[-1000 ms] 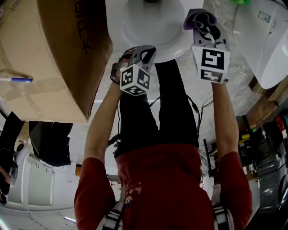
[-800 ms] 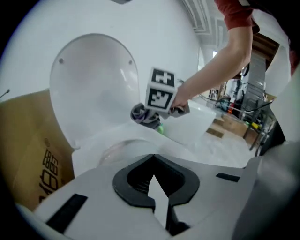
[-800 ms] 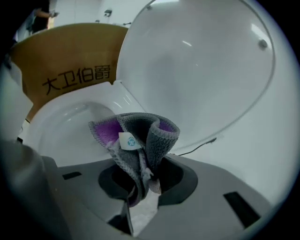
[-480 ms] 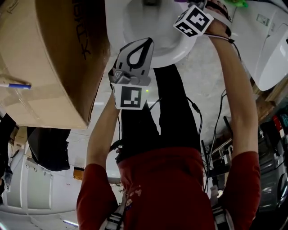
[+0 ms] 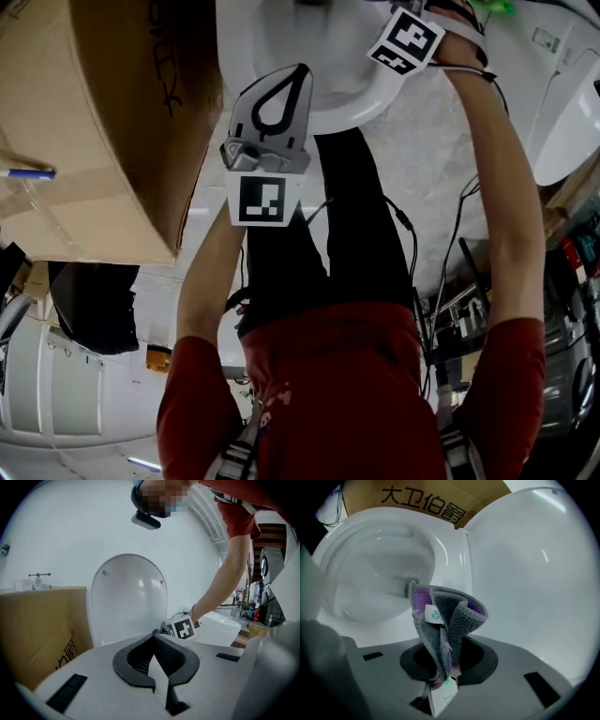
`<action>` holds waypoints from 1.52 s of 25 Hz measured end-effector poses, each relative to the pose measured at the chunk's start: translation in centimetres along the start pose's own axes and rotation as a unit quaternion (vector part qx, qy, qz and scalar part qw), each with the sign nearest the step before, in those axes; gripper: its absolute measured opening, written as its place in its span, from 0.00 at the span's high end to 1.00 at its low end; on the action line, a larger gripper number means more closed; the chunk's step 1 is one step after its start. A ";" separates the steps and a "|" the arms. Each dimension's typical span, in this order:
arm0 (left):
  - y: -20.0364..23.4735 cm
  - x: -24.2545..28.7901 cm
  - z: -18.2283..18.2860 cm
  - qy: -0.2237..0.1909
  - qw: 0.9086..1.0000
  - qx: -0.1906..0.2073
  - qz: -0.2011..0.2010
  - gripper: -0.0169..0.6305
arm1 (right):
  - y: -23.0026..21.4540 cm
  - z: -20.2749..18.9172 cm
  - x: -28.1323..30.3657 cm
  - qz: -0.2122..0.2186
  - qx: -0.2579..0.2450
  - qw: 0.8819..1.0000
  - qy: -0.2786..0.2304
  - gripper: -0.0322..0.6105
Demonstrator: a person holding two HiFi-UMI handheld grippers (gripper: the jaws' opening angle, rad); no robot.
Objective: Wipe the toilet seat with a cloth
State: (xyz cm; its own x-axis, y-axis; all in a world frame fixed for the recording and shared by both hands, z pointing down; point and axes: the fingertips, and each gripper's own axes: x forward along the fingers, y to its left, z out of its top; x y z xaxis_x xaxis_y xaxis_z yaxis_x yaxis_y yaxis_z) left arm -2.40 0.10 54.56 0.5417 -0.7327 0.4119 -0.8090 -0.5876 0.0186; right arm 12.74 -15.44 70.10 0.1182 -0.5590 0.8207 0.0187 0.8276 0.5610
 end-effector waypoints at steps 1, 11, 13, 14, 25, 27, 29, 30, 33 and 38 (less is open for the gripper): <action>0.0 -0.2 0.1 0.000 1.000 -0.002 0.000 0.95 | 0.4 -0.1 -0.2 0.000 0.000 1.000 -0.002 0.84; 1.0 -2.1 -0.1 -0.011 1.000 -0.014 0.021 0.95 | 9.9 -1.8 -4.4 0.072 0.015 0.997 -0.022 0.84; 1.0 -2.3 -0.2 -0.012 1.000 -0.013 0.022 0.95 | 11.2 -1.9 -5.4 0.076 0.030 0.996 -0.028 0.84; 1.0 -2.4 -0.3 -0.010 1.000 -0.008 0.022 0.95 | 11.8 -1.9 -5.8 0.078 0.035 0.996 -0.031 0.84; 4.1 -3.9 0.1 -0.036 0.996 -0.023 0.075 0.95 | 22.6 1.4 -12.8 0.161 0.011 0.984 -0.072 0.84; 4.9 -4.6 -0.1 -0.038 0.995 -0.026 0.085 0.95 | 24.0 2.3 -13.8 0.166 0.003 0.982 -0.092 0.84; 5.6 -5.1 -0.5 -0.038 0.994 -0.027 0.095 0.95 | 25.0 3.3 -14.7 0.176 -0.005 0.978 -0.108 0.84; 6.0 -5.4 -0.7 -0.039 0.994 -0.027 0.100 0.95 | 25.4 4.0 -15.1 0.182 -0.010 0.976 -0.118 0.84; 7.2 -6.2 -0.9 -0.043 0.992 -0.031 0.117 0.95 | 26.7 6.9 -16.4 0.189 -0.046 0.968 -0.161 0.84; 9.0 -7.8 -1.2 -0.044 0.988 -0.030 0.142 0.95 | 28.1 13.3 -18.6 0.182 -0.093 0.953 -0.224 0.84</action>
State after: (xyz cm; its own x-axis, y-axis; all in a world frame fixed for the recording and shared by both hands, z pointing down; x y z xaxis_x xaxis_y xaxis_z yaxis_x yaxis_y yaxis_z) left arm -14.17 0.91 52.64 0.3070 -0.8937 0.3273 -0.9417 -0.3349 -0.0313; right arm -2.11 17.56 72.08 -0.2854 -0.1643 0.9442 0.2375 0.9423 0.2357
